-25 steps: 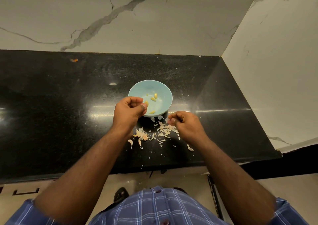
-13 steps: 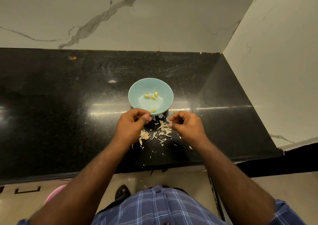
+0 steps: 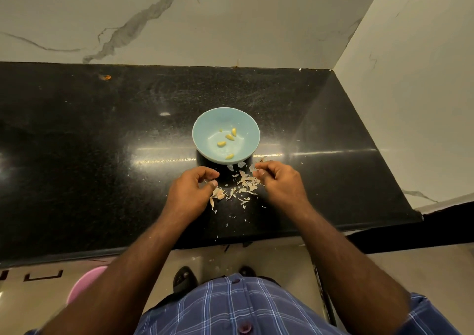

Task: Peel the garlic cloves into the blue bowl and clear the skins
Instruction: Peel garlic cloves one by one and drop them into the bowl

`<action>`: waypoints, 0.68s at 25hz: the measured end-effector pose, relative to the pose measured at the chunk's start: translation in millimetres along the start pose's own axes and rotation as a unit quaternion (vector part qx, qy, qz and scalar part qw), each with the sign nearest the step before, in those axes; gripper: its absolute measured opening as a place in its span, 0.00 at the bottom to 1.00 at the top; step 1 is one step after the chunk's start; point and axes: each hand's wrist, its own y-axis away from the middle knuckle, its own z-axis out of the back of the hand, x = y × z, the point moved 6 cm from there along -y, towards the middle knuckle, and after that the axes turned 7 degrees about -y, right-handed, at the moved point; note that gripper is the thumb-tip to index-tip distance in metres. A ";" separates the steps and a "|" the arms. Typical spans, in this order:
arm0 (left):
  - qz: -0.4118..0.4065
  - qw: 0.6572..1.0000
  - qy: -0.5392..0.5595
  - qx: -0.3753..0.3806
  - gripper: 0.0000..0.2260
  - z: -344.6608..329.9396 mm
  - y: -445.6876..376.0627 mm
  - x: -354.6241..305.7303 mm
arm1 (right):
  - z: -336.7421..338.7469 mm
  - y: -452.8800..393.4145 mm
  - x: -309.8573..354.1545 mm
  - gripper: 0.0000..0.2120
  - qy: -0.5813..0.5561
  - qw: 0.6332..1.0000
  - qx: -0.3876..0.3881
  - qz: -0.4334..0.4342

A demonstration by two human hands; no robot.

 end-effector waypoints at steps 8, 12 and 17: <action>0.012 0.999 -0.030 -0.013 0.13 -3.4 -2.4 24.7 | 36.8 11.2 -30.1 0.09 0.078 0.992 -0.055 -0.081; 0.008 1.000 -0.025 0.000 0.13 -10.1 0.5 24.4 | 47.4 18.1 -51.1 0.14 0.149 0.974 -0.011 -0.169; 0.014 1.000 0.011 0.006 0.14 -11.1 -2.6 29.6 | 24.7 21.2 -54.4 0.13 0.014 0.981 0.025 -0.190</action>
